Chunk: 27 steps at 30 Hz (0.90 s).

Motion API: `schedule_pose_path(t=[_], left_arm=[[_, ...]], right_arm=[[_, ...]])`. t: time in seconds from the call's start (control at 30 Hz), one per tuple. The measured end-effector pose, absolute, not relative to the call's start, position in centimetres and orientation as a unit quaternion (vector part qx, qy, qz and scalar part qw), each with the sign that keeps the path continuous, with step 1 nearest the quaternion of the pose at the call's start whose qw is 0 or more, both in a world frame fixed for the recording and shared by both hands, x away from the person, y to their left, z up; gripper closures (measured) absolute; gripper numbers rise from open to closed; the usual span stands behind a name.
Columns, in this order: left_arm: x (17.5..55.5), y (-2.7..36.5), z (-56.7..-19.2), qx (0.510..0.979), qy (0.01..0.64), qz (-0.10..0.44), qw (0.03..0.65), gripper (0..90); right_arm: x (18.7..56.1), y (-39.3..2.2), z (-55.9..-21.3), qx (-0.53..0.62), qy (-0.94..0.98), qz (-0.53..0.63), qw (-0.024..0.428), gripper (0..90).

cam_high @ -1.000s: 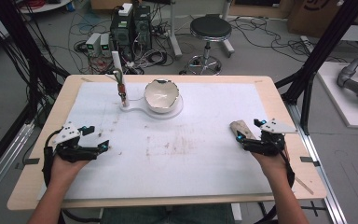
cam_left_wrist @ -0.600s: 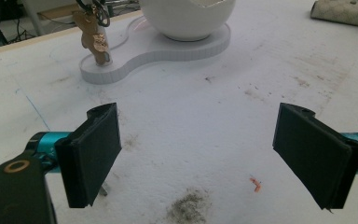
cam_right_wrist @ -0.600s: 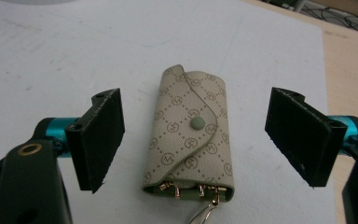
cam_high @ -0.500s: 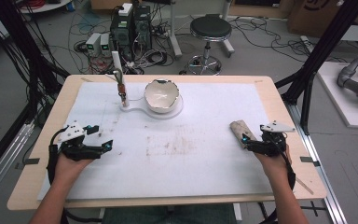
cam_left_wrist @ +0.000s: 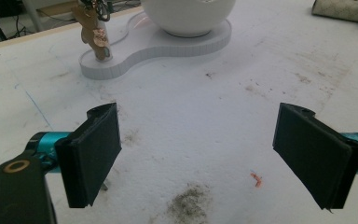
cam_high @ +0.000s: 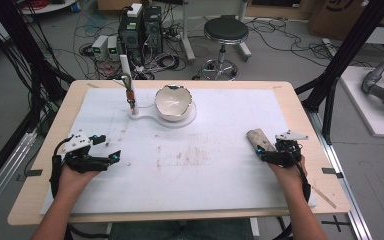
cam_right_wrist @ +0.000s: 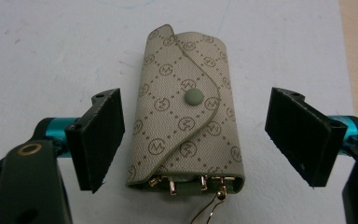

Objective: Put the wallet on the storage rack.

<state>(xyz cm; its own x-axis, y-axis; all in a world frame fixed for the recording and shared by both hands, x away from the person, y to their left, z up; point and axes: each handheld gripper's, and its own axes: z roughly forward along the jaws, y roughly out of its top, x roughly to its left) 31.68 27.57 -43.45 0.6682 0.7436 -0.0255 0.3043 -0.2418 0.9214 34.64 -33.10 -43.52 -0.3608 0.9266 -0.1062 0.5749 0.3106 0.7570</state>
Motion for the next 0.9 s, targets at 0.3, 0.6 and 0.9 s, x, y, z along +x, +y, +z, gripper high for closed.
schedule_pose_path(t=[0.3,0.6,0.9], left_arm=[[31.7,27.5,-43.5,0.758,0.346,0.214,0.510,15.0],[31.7,27.5,-43.5,0.760,0.344,0.213,0.509,15.0],[31.6,27.5,-43.5,0.761,0.344,0.214,0.507,15.0]], right_arm=[[35.0,-33.2,-44.3,0.501,0.772,0.293,0.259,19.4],[35.2,-33.1,-45.1,0.519,0.773,0.280,0.233,19.3],[35.1,-33.4,-45.2,0.518,0.772,0.297,0.219,27.7]])
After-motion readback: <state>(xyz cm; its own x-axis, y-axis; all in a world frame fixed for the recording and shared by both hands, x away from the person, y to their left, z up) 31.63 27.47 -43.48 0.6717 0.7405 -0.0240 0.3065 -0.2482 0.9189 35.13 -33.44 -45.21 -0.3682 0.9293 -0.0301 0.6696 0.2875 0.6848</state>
